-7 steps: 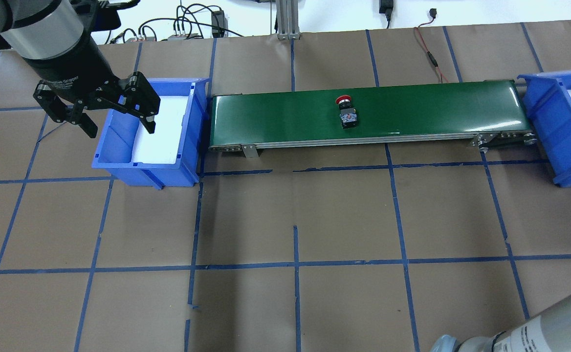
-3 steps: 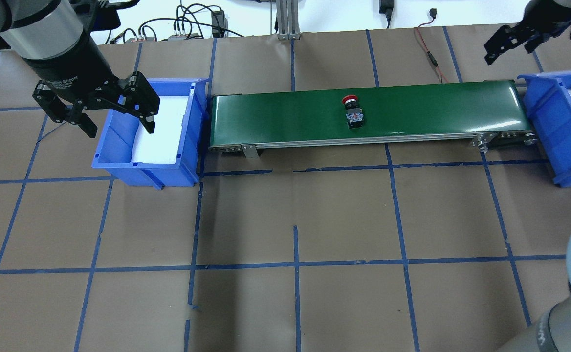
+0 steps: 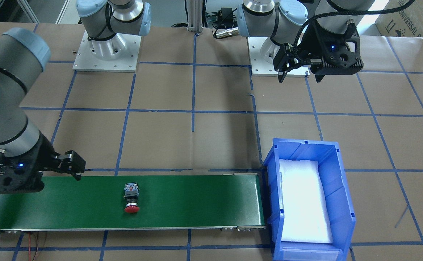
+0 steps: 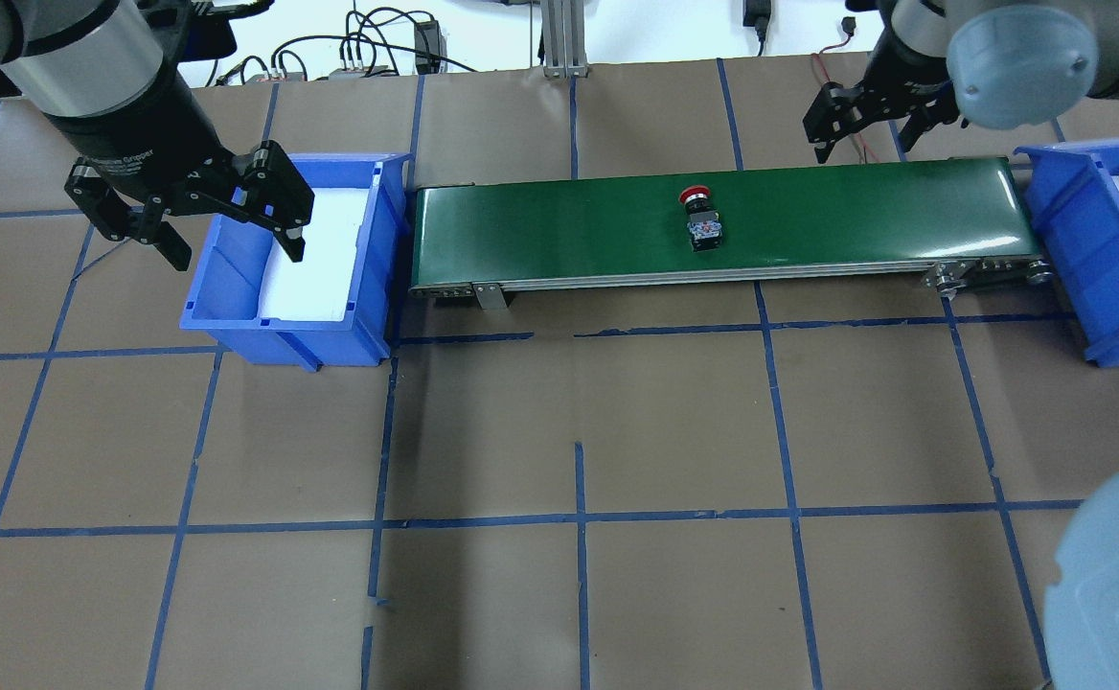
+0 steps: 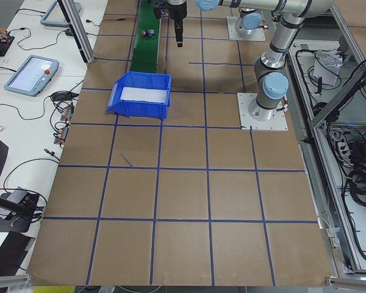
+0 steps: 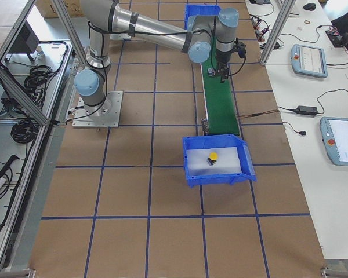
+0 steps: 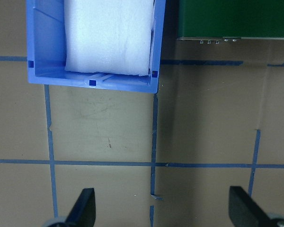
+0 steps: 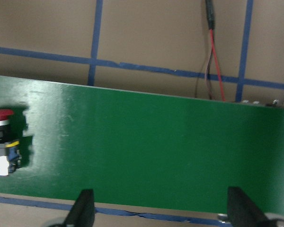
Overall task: Transport two buttons from left to right
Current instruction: 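Release the yellow button and move the right gripper back over the belt, then lower the right gripper and grasp the red button on the belt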
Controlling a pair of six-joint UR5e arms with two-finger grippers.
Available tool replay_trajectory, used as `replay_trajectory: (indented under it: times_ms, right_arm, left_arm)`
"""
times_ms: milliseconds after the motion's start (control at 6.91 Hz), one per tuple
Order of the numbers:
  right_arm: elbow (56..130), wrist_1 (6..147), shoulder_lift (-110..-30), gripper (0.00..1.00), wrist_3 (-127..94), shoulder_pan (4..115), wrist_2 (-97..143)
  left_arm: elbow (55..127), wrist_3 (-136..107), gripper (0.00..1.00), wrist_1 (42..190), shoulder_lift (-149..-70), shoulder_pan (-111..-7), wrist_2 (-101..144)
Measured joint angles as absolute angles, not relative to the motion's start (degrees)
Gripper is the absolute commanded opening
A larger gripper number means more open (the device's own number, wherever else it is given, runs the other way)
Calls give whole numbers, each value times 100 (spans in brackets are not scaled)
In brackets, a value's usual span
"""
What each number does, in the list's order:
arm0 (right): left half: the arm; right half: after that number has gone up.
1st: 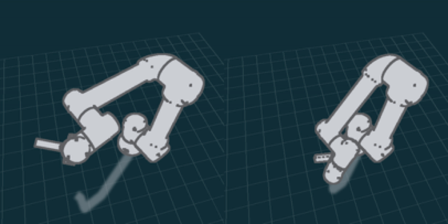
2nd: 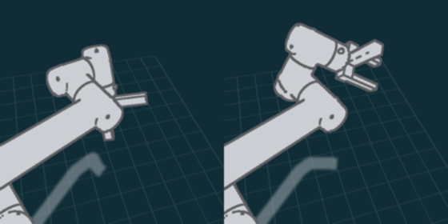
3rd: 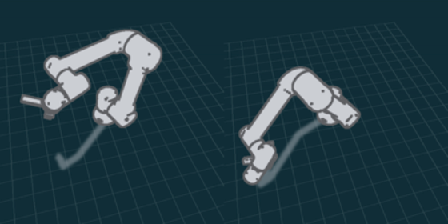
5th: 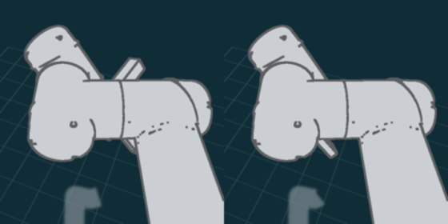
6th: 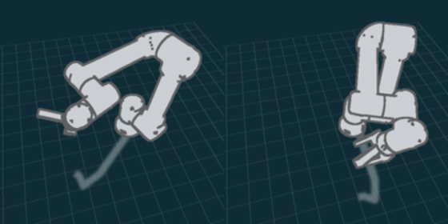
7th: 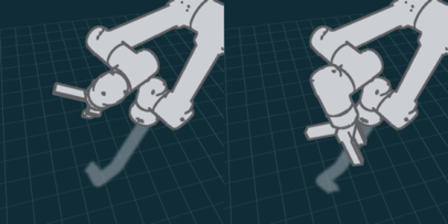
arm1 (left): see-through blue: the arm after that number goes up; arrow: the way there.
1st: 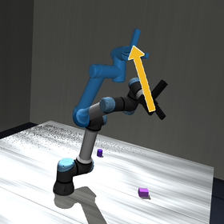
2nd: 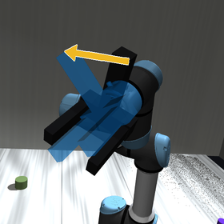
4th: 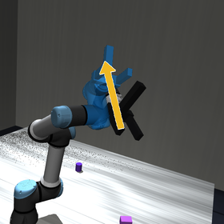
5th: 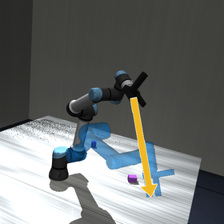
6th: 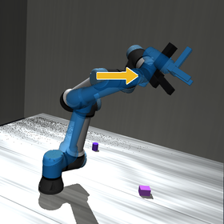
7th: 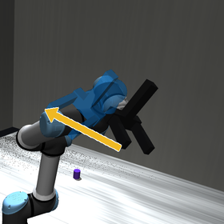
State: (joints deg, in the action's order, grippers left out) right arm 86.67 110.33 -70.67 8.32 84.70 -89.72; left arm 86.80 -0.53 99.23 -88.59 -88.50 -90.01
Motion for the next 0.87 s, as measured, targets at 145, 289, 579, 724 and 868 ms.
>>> replay_trajectory:
  times_ms: [145, 289, 579, 724, 868]
  right_arm:
    - [8868, 11071, -7129, 95, 487, 8588, -8972]
    - [8994, 11107, -7148, 95, 263, 8638, -8963]
    - [9088, 11261, -7102, 95, 81, 8666, -8907]
    - [9097, 11349, -7076, 94, 61, 8674, -8891]
    - [9101, 11405, -7048, 94, 53, 8688, -8882]
  left_arm:
    - [8682, -53, 100, 9923, -8859, -8850, -9000]
    - [8683, -53, 100, 9923, -8859, -8850, -9000]
    - [8679, -53, 100, 9923, -8860, -8851, -9000]
    - [8678, -53, 100, 9923, -8859, -8851, -9000]
    - [8678, -53, 100, 9923, -8859, -8851, -9000]
